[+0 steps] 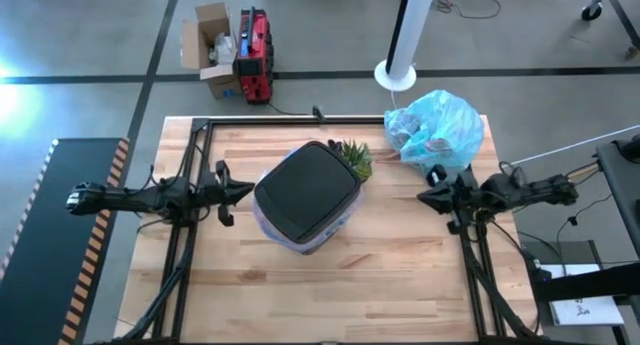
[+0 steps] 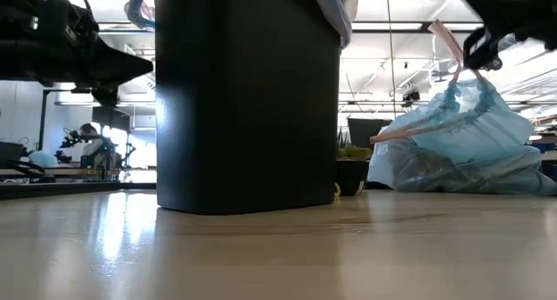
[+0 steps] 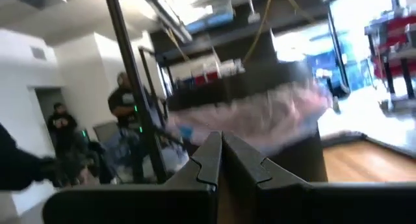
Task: Place trash/remove bag and relplace
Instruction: Return to Home Position
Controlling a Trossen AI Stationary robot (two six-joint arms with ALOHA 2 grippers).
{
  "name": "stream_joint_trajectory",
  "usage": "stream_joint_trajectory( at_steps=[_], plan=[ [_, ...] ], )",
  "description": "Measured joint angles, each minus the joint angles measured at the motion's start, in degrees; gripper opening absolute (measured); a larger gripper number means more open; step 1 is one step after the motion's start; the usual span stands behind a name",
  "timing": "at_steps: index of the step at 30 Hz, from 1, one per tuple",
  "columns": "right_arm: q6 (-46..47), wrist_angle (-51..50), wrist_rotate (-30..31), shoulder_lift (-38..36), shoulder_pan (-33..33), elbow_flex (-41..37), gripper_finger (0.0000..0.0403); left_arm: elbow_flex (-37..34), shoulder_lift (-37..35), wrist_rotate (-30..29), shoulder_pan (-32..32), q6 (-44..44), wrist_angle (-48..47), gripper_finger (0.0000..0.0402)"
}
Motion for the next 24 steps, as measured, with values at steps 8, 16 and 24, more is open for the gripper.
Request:
stream_joint_trajectory(
  at_steps=[8,16,24],
  plan=[
    [-2.5,-2.1,1.1,0.4,0.0,-3.7,0.0000,-0.3,-0.6,3.1,0.0,0.8,-0.8,0.0003],
    [-6.7,-2.2,1.3,0.5,0.0,-3.7,0.0000,-0.3,-0.7,3.0,0.0,0.1,-2.6,0.0001],
    [-8.4,-10.7,1.6,0.5,0.0,-3.7,0.0000,-0.3,-0.6,6.8,0.0,-0.6,-3.2,0.0001]
  ],
)
